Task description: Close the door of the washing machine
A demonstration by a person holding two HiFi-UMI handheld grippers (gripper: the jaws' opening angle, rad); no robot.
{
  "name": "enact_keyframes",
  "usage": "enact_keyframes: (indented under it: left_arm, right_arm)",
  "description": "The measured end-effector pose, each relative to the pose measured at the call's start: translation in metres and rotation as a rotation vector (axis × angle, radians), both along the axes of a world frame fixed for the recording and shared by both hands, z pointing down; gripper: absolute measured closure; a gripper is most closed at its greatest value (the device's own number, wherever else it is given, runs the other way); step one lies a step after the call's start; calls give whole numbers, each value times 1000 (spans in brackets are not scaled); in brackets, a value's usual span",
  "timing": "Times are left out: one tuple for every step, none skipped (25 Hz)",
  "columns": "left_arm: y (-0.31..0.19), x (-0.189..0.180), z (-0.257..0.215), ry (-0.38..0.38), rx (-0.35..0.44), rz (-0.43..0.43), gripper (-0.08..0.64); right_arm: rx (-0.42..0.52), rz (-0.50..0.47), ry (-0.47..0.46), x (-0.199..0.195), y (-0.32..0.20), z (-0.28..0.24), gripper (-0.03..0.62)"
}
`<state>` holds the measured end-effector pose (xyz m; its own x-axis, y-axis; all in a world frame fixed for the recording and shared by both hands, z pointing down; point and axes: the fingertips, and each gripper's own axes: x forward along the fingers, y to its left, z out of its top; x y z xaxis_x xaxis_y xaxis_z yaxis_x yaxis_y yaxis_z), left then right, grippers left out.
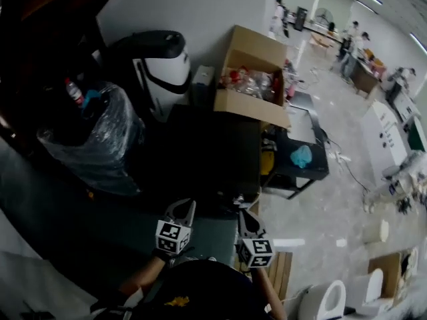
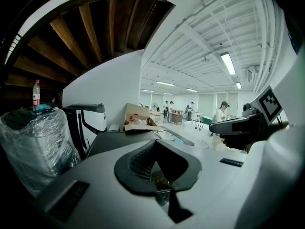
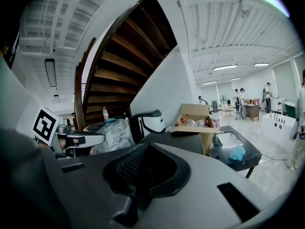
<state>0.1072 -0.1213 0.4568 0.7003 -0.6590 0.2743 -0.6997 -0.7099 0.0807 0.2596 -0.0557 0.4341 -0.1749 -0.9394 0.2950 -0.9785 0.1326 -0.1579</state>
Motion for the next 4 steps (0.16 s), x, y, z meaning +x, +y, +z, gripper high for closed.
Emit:
enact_keyframes:
  left_arm:
    - [5,14,3,3,-4,53,543]
    - [11,24,3,4,-9,102,543]
    - [17,30,3,4,-15,147,543]
    - [23,34,4,2,-21,190,543]
  right_arm:
    - [-6,49,4,10,12,8,566]
    - [-11,95,6,16,25,17,566]
    - [-17,137,5,19,37,27,566]
    - [-21,177,3,20,49,38,567]
